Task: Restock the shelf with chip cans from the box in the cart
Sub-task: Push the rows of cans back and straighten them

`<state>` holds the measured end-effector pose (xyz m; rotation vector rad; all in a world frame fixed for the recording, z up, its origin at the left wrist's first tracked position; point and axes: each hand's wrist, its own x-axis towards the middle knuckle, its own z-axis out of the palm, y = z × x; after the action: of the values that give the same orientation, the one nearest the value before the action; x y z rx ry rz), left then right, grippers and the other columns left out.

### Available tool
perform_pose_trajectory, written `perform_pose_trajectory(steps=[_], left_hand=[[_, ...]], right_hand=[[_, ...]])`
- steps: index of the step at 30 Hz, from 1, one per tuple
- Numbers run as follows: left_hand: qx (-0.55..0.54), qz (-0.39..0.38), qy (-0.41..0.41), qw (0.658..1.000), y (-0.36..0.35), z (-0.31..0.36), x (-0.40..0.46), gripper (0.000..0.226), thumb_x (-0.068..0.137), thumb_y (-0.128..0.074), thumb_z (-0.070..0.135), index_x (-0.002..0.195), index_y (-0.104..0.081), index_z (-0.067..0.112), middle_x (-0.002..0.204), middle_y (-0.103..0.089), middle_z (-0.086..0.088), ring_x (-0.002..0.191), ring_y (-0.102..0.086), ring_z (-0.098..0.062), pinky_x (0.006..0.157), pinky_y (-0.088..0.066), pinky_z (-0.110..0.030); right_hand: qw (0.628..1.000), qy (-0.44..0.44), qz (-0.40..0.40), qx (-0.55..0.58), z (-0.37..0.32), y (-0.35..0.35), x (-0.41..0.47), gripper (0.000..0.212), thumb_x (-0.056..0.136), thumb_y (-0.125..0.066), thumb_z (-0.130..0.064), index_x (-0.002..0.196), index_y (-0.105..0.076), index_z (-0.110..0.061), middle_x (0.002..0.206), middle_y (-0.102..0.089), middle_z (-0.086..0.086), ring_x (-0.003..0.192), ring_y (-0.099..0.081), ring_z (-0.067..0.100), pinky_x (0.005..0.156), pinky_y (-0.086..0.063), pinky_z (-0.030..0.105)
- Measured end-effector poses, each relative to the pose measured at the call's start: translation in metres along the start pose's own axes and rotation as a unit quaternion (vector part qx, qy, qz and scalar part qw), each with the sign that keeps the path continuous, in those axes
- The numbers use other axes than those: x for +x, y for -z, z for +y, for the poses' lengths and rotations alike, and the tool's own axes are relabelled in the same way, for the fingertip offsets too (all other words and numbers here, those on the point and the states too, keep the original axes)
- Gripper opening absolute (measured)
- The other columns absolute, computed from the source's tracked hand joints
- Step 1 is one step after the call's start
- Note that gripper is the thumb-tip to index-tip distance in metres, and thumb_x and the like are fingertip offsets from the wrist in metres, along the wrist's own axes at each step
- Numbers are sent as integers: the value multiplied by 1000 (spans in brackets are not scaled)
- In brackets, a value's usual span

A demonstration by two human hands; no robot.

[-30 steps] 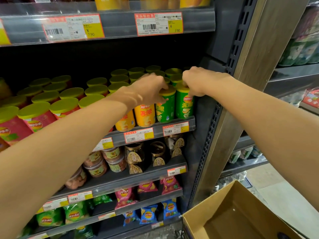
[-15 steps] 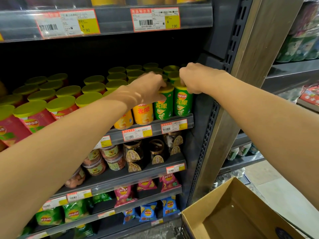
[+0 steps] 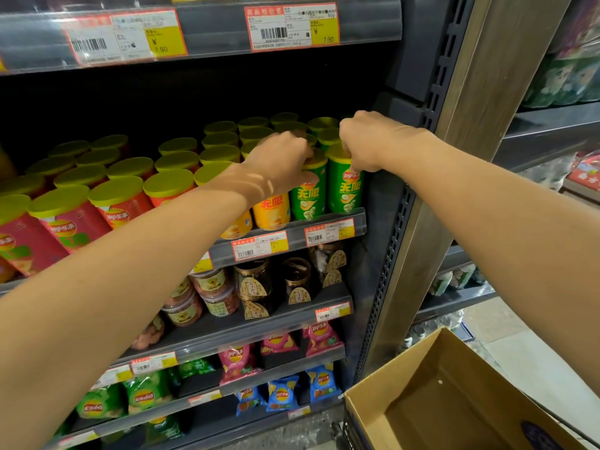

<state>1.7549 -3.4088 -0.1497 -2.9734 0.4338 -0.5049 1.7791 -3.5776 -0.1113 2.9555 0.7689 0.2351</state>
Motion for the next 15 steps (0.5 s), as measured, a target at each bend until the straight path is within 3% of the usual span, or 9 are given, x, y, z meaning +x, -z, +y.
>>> perform_pose_trajectory(steps=[3,6,11,15], left_hand=[[3,8,-2,1000,-1,1,-1,50,92,-63,43,131,-60,12,112,-63,-9,101,-61,-30,90,-52,-41],[-6,4,-2,1000,0,3,-2,52,92,-63,41,134,-58,11,117,-61,-11,105,-60,-31,91,-51,-40],[-17,-6,-4,1000,5,6,-2,47,91,-67,35,126,-59,5,122,-58,-13,106,-60,-34,89,-51,-40],[3,-5,-10,1000,8,12,-4,45,95,-62,32,130,-56,4,125,-56,-15,110,-58,-34,90,-49,-40]], right_hand=[[1000,-3,4,-6,0,-1,-2,32,89,-70,-7,118,-57,2,119,-55,23,87,-47,31,70,-40,36],[1000,-6,0,-18,-1,1,-3,32,89,-70,-7,118,-58,3,117,-55,22,84,-44,29,70,-40,35],[998,-1,-4,-61,-6,3,-4,34,90,-68,-7,120,-56,3,120,-55,23,98,-57,37,70,-40,35],[996,-5,-5,-85,-8,1,-5,34,89,-68,-6,119,-54,2,119,-54,22,104,-57,39,70,-39,36]])
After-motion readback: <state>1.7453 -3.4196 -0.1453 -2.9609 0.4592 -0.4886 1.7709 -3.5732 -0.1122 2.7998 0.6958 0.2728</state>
